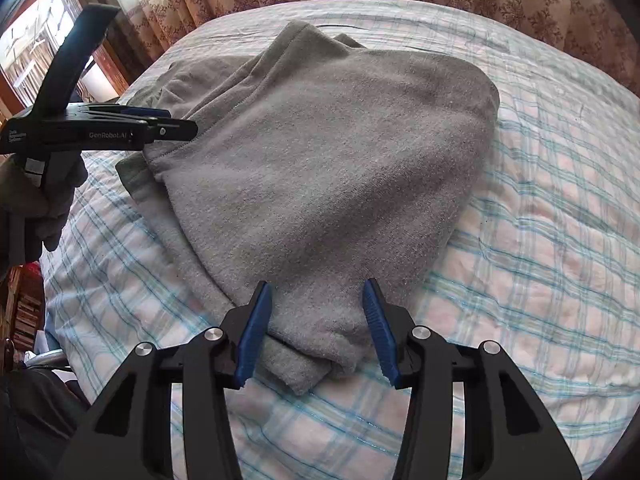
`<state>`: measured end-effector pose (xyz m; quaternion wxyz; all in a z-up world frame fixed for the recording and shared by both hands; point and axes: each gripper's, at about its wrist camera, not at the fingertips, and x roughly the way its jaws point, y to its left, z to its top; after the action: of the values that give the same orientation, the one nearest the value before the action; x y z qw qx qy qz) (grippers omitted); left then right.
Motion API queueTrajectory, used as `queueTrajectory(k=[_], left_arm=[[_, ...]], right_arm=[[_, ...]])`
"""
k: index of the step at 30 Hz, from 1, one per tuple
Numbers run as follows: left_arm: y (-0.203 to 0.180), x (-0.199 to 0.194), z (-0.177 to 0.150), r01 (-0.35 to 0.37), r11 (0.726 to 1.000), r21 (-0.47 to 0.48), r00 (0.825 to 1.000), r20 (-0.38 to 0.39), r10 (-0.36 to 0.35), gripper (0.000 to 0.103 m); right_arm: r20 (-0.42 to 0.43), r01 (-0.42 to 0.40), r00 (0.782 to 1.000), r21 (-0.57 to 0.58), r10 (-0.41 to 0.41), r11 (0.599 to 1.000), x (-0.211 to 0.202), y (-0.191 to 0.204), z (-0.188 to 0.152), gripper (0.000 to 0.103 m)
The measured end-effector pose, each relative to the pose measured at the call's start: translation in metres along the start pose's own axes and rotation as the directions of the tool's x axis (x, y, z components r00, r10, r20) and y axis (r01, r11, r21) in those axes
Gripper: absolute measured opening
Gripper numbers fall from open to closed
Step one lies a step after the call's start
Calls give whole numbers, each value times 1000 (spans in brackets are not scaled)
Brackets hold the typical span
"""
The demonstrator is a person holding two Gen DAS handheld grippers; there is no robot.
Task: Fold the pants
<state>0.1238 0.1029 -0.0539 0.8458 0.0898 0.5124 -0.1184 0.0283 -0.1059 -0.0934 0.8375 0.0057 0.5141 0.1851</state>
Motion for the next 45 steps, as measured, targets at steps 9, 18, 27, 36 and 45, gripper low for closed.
queueTrajectory(k=[9, 18, 27, 36, 45], left_arm=[[-68, 10, 47, 49, 993, 111, 997, 47, -55, 69], [-83, 49, 84, 16, 994, 112, 999, 29, -20, 69], [-78, 79, 102, 11, 996, 84, 1000, 6, -12, 69], [-75, 86, 106, 19, 997, 77, 1000, 10, -19, 73], [-75, 90, 113, 15, 997, 78, 1000, 13, -16, 76]], right_arm=[[29, -16, 999, 35, 15, 999, -11, -4, -10, 48], [42, -42, 998, 65, 39, 997, -14, -7, -16, 48], [44, -64, 997, 79, 60, 995, -10, -11, -14, 48], [42, -62, 997, 79, 59, 995, -9, -12, -12, 48], [43, -57, 998, 92, 53, 994, -13, -10, -14, 48]])
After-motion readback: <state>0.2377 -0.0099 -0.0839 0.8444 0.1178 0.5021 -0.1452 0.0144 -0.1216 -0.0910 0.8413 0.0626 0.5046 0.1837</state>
